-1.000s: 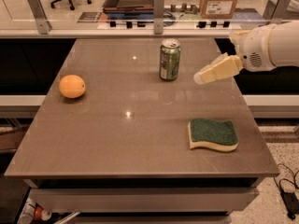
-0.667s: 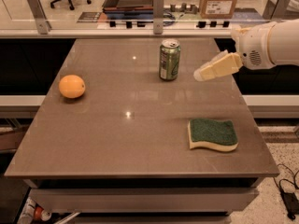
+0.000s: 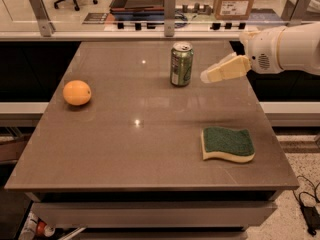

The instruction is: Knock green can over

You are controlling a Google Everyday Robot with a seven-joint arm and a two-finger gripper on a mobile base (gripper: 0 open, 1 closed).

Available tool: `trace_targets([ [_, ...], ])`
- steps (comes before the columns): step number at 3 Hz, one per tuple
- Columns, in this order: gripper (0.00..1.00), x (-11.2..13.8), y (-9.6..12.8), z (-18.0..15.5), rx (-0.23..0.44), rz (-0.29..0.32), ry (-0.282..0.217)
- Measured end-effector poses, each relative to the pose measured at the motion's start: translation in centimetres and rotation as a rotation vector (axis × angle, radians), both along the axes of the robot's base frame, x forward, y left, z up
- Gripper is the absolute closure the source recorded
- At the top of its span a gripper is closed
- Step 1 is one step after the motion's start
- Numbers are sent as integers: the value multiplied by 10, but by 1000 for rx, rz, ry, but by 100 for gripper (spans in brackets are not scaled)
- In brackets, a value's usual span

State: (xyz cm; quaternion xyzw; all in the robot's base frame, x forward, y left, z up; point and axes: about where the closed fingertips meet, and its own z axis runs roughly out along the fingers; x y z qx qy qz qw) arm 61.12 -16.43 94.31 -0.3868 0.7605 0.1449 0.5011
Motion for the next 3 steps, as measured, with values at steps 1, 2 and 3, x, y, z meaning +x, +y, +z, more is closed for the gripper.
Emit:
trace_targets([
  [1, 0, 27, 14, -11, 99, 5, -2],
  [2, 0, 46, 27, -25, 204, 5, -15],
  [3, 0, 60, 41, -42, 291, 5, -62],
])
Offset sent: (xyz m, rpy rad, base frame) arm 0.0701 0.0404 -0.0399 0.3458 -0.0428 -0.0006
